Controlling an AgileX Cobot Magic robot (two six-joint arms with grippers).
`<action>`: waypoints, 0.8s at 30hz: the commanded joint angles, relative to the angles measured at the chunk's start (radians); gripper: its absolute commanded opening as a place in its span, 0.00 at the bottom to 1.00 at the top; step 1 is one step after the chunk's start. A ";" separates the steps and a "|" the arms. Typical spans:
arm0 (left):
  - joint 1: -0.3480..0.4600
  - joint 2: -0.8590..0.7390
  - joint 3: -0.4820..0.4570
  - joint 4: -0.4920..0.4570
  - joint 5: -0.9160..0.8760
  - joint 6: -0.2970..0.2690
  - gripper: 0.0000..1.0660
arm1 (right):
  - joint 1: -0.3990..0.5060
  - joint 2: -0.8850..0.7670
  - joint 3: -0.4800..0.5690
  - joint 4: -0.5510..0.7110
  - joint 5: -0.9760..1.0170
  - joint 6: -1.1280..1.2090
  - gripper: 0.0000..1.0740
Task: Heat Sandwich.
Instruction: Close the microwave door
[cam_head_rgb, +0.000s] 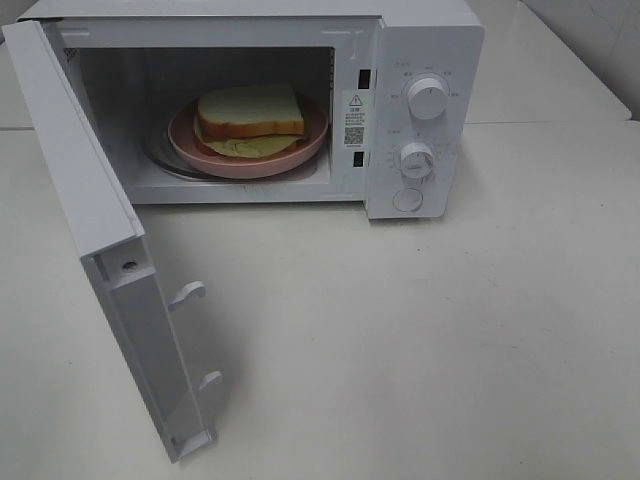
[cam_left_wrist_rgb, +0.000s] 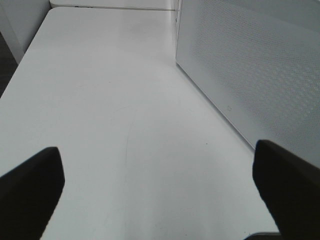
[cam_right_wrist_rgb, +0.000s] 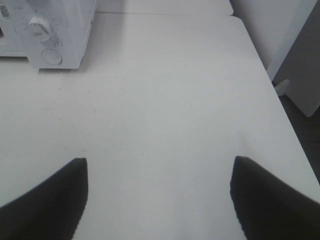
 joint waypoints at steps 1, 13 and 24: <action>0.003 -0.020 0.001 -0.003 -0.011 -0.006 0.92 | -0.023 -0.054 0.002 0.015 -0.004 0.001 0.70; 0.003 -0.008 0.001 -0.003 -0.011 -0.006 0.92 | -0.022 -0.053 0.002 0.059 -0.004 -0.031 0.70; 0.003 -0.008 0.001 -0.003 -0.011 -0.006 0.92 | -0.022 -0.053 0.002 0.058 -0.004 -0.028 0.70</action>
